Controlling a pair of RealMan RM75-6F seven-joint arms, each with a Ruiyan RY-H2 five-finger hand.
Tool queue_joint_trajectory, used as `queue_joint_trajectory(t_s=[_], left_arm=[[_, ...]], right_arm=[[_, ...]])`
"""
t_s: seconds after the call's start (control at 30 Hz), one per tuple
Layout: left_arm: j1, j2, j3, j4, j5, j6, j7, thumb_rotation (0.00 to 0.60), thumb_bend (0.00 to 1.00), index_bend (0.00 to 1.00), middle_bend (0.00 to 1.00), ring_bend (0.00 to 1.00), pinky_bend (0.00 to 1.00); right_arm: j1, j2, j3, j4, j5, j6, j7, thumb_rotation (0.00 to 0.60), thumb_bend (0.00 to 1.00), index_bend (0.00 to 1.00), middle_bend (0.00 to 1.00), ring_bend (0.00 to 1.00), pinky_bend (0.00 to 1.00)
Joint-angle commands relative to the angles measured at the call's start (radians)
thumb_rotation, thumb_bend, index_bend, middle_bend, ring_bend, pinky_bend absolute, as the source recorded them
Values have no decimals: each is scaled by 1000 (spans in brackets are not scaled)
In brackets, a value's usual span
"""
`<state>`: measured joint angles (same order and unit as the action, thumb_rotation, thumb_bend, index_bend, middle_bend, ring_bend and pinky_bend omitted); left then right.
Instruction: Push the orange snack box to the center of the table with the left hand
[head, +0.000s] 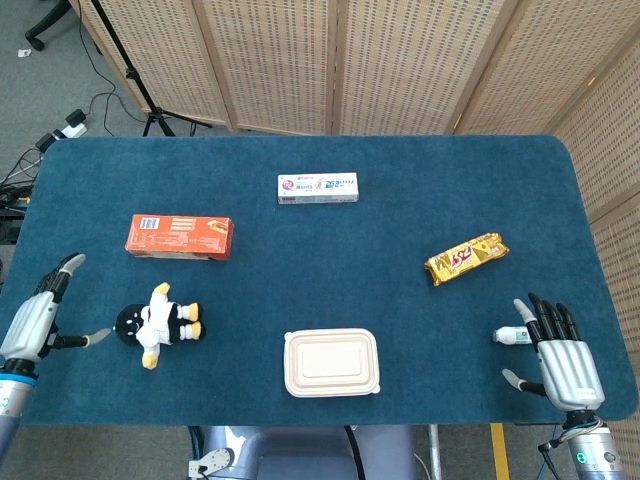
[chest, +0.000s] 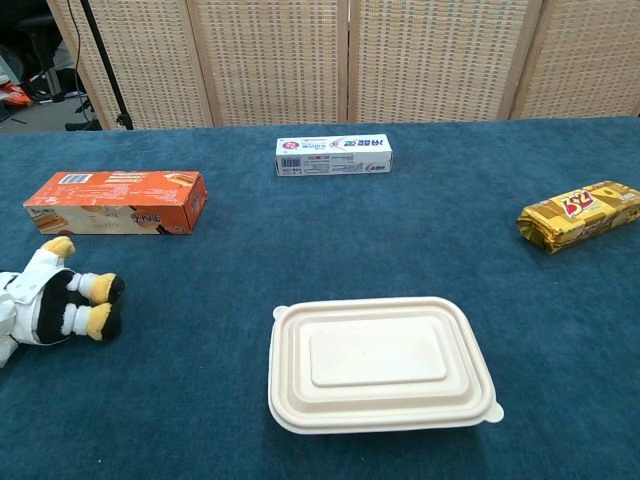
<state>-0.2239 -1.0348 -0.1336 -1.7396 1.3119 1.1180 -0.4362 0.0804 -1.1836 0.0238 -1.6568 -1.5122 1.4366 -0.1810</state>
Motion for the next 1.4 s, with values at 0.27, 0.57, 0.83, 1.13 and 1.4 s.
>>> queue_joint_trajectory(t_s=[0.27, 0.57, 0.83, 1.13, 1.4], left_arm=[[-242, 152, -183, 249, -32, -690, -915, 600, 67, 0, 0, 0, 0], [-331, 65, -220, 449, 29, -880, -1101, 600, 68, 0, 0, 0, 0], [-385, -28, -256, 592, 9, -984, -1081, 600, 67, 0, 0, 0, 0], [-396, -102, -320, 647, -24, -1049, -996, 600, 68, 0, 0, 0, 0], [-397, -190, -364, 718, -75, -1107, -840, 600, 68, 0, 0, 0, 0]], right_arm=[[3, -9, -1, 8, 2, -7, -9, 600, 53, 18, 0, 0, 0], [11, -22, 0, 21, 18, -28, -21, 600, 53, 18, 0, 0, 0], [23, -35, 10, 37, 53, -57, -31, 600, 53, 18, 0, 0, 0], [33, -44, 17, 54, 81, -80, -37, 600, 53, 18, 0, 0, 0], [36, -47, 18, 61, 88, -84, -35, 600, 53, 18, 0, 0, 0]])
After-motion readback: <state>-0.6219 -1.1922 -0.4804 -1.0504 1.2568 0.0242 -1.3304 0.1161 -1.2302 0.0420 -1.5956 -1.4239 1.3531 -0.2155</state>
